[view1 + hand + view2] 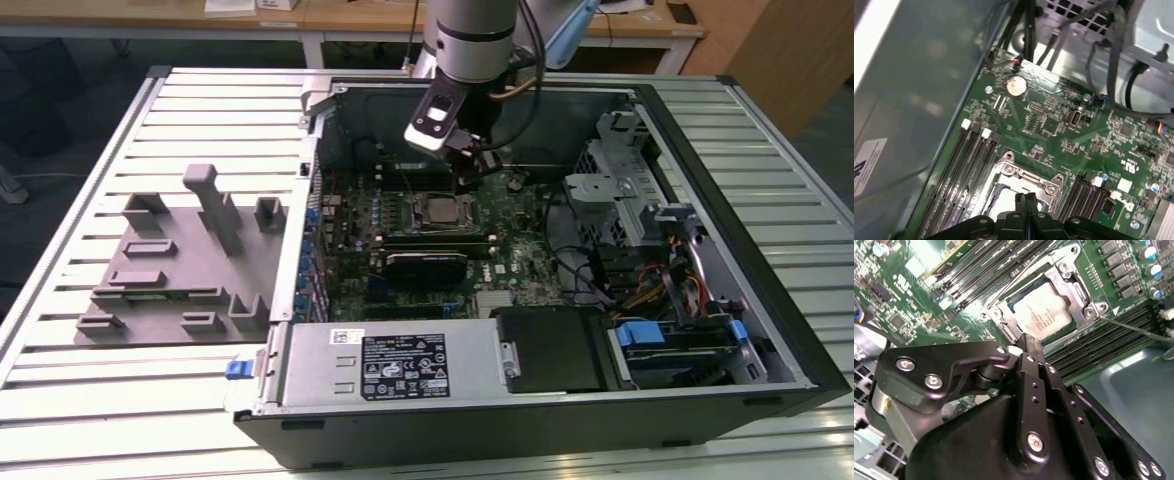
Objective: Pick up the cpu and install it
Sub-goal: 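Close the cpu cover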
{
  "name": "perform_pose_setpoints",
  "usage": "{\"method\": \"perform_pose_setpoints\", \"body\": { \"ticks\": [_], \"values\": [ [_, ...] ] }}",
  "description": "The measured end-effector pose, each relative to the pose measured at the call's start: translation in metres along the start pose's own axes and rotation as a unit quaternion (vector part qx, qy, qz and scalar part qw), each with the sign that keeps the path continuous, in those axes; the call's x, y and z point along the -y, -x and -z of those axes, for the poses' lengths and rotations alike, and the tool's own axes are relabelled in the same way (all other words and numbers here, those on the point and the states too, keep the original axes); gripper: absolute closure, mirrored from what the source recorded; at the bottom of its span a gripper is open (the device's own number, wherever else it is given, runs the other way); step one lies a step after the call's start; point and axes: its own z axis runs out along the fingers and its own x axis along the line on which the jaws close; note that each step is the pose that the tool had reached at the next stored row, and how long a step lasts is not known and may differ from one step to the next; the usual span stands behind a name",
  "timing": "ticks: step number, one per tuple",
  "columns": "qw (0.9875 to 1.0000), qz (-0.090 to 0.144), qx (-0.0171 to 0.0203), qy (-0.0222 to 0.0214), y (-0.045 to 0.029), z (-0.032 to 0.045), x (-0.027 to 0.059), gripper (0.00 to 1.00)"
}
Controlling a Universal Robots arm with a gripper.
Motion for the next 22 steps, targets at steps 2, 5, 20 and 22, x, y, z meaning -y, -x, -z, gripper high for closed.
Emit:
{"method": "perform_pose_setpoints", "body": {
  "ticks": [2,5,20,22],
  "values": [
    [0.9999,0.014,-0.0004,0.0005,0.0,0.0,0.0,0.89],
    [0.9994,0.033,-0.0009,0.0012,0.0,0.0,0.0,0.89],
    [0.9913,0.132,-0.0036,0.0047,0.0,0.0,0.0,0.89],
    [0.9896,0.143,-0.0039,0.0051,0.0,0.0,0.0,0.89]
  ]
}}
